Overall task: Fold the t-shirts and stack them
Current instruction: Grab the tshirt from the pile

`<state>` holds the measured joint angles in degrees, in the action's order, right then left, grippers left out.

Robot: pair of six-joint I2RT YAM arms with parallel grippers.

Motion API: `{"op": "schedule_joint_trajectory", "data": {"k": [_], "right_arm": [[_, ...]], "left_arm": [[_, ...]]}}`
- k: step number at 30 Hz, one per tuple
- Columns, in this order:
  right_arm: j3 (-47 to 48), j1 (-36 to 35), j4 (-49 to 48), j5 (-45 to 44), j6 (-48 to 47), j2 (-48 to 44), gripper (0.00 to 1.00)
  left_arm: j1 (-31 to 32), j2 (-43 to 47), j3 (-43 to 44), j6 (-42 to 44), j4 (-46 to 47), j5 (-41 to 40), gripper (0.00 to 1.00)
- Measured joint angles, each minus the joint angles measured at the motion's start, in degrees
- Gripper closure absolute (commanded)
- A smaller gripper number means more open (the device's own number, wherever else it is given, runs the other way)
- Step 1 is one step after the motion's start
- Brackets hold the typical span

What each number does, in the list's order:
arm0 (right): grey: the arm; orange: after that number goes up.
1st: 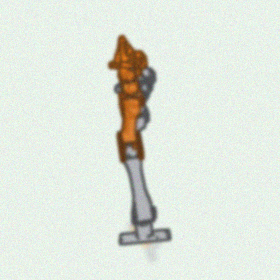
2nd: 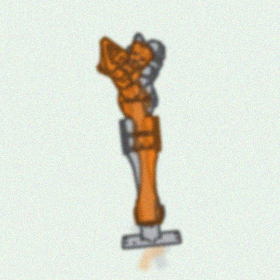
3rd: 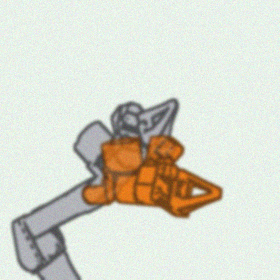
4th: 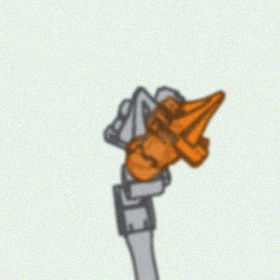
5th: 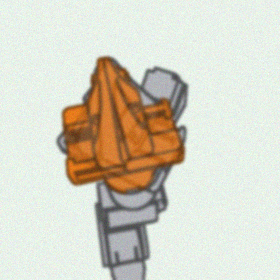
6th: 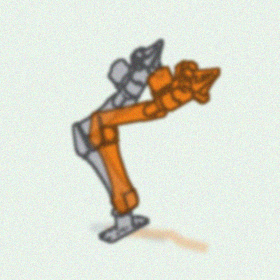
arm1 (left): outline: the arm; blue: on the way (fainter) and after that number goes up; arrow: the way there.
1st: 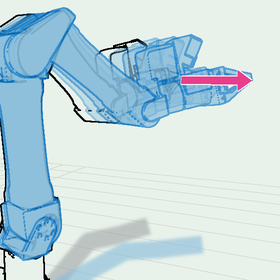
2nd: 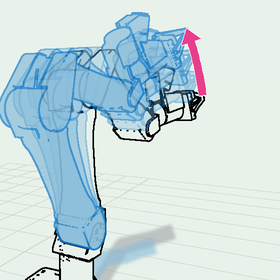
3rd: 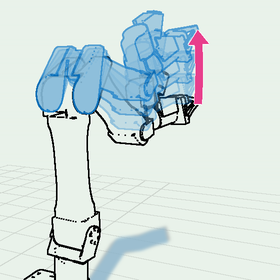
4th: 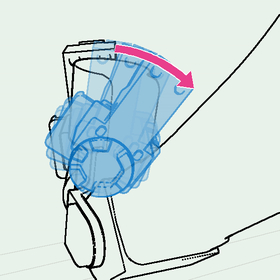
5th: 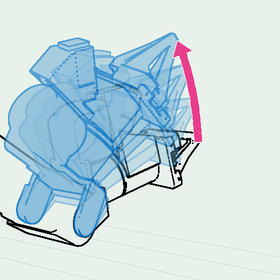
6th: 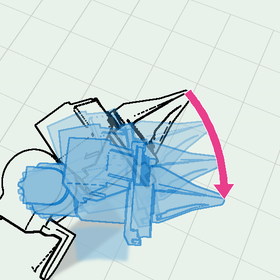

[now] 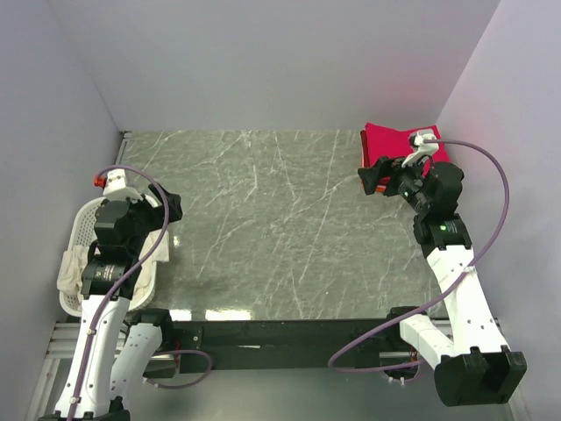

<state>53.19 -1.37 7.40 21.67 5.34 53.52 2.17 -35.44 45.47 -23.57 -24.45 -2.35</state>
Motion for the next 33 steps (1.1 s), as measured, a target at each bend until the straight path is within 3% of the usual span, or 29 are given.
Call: {"op": "schedule_joint_trajectory", "data": {"k": [6,13,18,22,28,33], "right_arm": [[-0.31,0.0,-0.09,1.2,-1.42,-0.04,0.02],[-0.17,-0.61,5.29,15.78,-12.9,0.83,0.02],[-0.17,-2.12,8.11,20.85,-17.16,2.54,0.03],[-0.17,-2.54,9.27,21.53,-19.19,3.06,0.03],[-0.17,-3.48,10.23,21.14,-20.72,6.14,0.04],[-0.17,-4.13,11.39,19.39,-21.66,7.8,0.04]], "left_arm": [[0.0,-0.04,-1.29,-0.35,0.15,-0.94,0.01],[-0.02,-0.31,-1.55,-2.1,1.11,-5.11,0.01],[-1.07,-3.19,-1.55,-3.87,1.53,-6.73,0.01],[-1.68,-7.72,-1.42,-6.38,0.94,-10.16,0.01],[-2.71,-18.32,4.81,-14.1,-5.35,-21.7,0.12],[-7.91,-22.47,5.97,-20.52,-9.29,-25.99,0.13]]}}
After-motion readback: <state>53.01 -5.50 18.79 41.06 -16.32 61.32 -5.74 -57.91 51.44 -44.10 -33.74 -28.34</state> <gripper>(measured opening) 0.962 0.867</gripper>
